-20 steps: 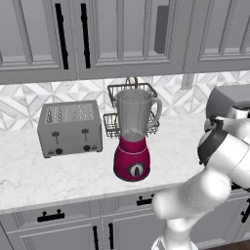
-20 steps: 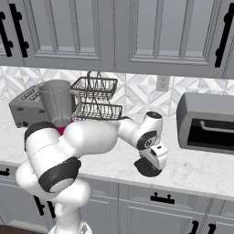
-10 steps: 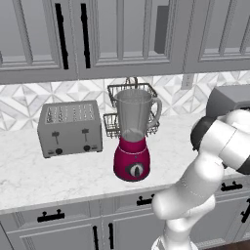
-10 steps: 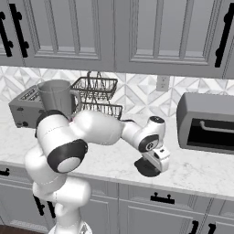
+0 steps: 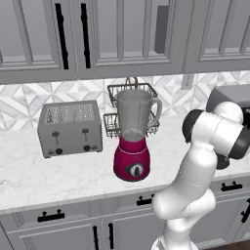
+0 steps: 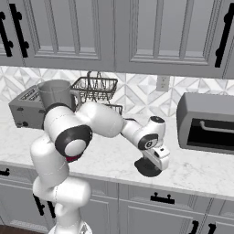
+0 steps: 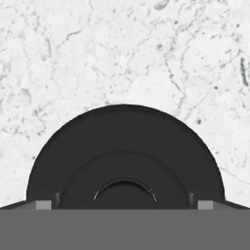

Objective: Close the lid blender by securely placing the lid on top.

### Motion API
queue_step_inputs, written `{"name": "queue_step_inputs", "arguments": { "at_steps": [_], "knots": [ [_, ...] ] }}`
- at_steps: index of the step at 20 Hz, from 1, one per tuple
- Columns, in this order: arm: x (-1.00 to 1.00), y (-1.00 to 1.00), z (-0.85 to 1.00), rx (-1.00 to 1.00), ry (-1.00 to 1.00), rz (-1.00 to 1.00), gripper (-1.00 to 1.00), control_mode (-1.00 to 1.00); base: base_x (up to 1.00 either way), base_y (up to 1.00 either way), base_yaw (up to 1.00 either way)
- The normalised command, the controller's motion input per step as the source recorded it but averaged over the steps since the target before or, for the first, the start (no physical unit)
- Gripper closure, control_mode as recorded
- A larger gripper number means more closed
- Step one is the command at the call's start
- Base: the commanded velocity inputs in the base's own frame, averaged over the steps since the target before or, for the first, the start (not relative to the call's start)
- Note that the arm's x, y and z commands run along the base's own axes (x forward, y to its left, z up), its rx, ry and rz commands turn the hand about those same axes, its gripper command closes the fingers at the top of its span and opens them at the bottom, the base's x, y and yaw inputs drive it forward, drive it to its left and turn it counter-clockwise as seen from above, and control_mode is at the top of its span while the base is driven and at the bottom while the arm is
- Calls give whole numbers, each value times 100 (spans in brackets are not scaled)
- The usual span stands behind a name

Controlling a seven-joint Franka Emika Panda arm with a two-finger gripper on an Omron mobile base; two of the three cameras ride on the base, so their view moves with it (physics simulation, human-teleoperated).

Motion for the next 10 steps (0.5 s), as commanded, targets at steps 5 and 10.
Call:
{"name": "queue_step_inputs", "arguments": {
  "at_steps": [5, 10],
  "knots": [
    [0, -13, -27, 0, 0, 0, -100, -100, 0, 0, 0],
    [0, 0, -16, 0, 0, 0, 100, -100, 0, 0, 0]
  ]
}}
